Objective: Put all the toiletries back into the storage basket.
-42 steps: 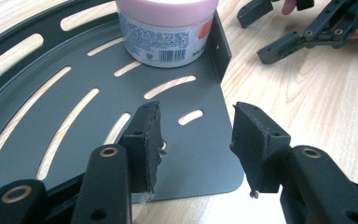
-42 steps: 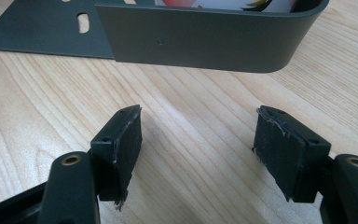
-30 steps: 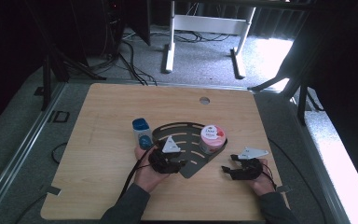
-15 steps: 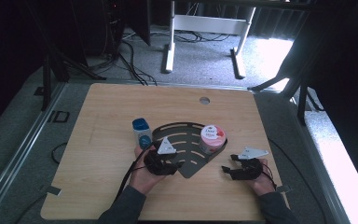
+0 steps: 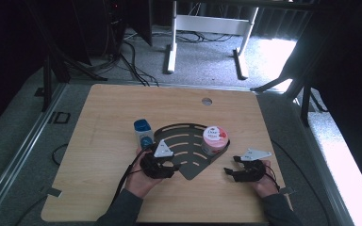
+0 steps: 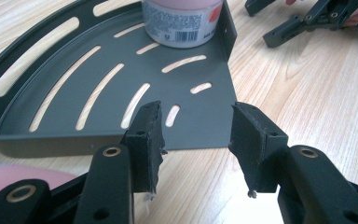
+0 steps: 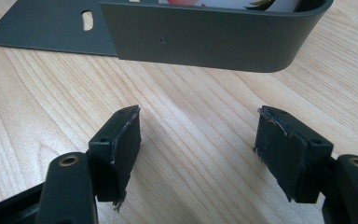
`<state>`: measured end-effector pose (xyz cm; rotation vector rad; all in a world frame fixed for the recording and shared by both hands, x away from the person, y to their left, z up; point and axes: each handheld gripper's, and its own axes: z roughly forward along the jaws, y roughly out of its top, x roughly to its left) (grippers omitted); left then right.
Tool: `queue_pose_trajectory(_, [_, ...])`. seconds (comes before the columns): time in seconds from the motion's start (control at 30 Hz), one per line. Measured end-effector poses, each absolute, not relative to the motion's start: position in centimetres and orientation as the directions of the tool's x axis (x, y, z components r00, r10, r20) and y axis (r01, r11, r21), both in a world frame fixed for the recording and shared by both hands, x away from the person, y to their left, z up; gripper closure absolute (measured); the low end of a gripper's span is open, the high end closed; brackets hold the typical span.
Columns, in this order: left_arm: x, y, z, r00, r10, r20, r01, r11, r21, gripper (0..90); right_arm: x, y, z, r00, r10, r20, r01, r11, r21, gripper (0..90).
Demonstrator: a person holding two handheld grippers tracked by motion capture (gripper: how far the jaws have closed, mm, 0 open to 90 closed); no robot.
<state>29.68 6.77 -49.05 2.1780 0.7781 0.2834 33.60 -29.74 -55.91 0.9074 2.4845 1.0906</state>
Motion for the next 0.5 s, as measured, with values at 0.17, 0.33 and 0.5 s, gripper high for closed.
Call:
queue_pose_trajectory(0.17, [29.4, 7.3, -48.8, 0.781, 0.622, -0.052, 0.442, -0.492, 0.75, 53.9, 33.6, -29.7, -55.9, -0.764, 0.646, -0.004, 0.434, 0.518, 0.737, 30.5])
queue_pose_trajectory(0.33, [29.1, 7.6, -48.5, 0.779, 0.626, -0.045, 0.439, -0.492, 0.752, 53.8, 33.6, -29.7, -55.9, -0.764, 0.646, -0.004, 0.434, 0.518, 0.737, 30.4])
queue_pose_trajectory(0.5, [29.0, 8.1, -48.5, 0.771, 0.636, -0.04, 0.445, -0.492, 0.748, 53.8, 33.6, -29.7, -55.9, -0.765, 0.644, -0.004, 0.434, 0.519, 0.737, 30.1])
